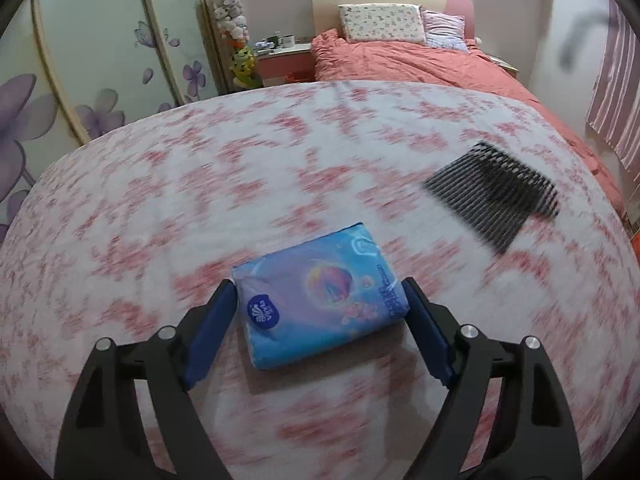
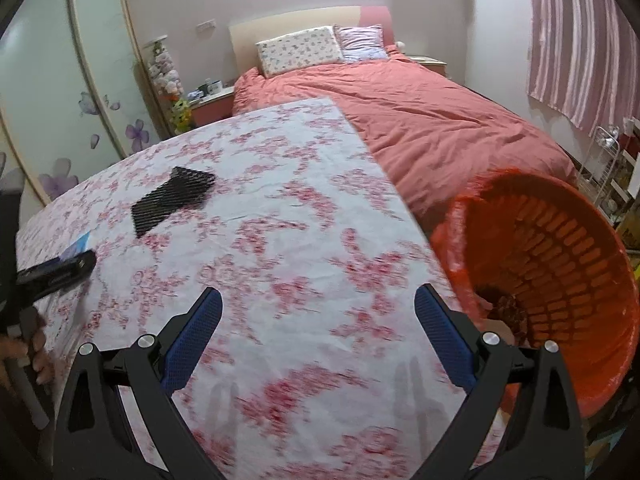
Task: Collect trash
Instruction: 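Move both grippers back over the bed toward the tissue pack and mesh pad, then grasp the blue tissue pack with the left gripper while the right gripper grasps the black mesh pad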
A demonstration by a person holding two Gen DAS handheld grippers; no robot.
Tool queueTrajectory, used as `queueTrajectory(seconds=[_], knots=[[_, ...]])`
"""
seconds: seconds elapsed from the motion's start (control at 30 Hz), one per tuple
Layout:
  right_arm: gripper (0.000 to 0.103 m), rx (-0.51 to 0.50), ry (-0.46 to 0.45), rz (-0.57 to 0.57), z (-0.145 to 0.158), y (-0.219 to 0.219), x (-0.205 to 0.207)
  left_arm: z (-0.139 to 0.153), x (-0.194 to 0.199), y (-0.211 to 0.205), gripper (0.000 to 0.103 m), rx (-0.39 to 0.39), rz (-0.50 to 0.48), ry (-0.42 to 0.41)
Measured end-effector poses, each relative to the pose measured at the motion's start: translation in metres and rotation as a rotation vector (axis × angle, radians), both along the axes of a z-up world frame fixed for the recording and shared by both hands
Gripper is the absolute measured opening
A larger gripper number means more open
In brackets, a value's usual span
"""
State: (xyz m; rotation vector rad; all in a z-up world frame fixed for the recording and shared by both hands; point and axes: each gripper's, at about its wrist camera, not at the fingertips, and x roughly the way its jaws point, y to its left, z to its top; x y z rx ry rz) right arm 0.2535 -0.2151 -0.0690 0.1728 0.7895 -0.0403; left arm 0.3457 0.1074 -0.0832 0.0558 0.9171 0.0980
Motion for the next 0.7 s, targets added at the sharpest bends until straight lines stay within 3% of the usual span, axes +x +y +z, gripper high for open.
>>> queueTrajectory(seconds=[0.2, 0.4, 0.57, 0.7], knots=[[0.096, 0.005, 0.003, 0.086, 0.003, 0.045, 0.025, -0.001, -0.018, 0.039, 0.088, -0.002, 0.047, 0.009], [0.101, -0.045, -0.034, 0.138, 0.010, 0.089, 0.067, -0.003, -0.017, 0.059, 0.087, -0.084, 0.091, 0.019], [0.101, -0.025, -0.023, 0.144, 0.006, 0.112, 0.109, -0.003, -0.020, 0.064, 0.086, -0.087, 0.112, 0.016], [0.101, -0.088, 0.021, 0.171, -0.003, 0.140, 0.145, -0.003, -0.019, 0.063, 0.086, -0.090, 0.112, 0.017]])
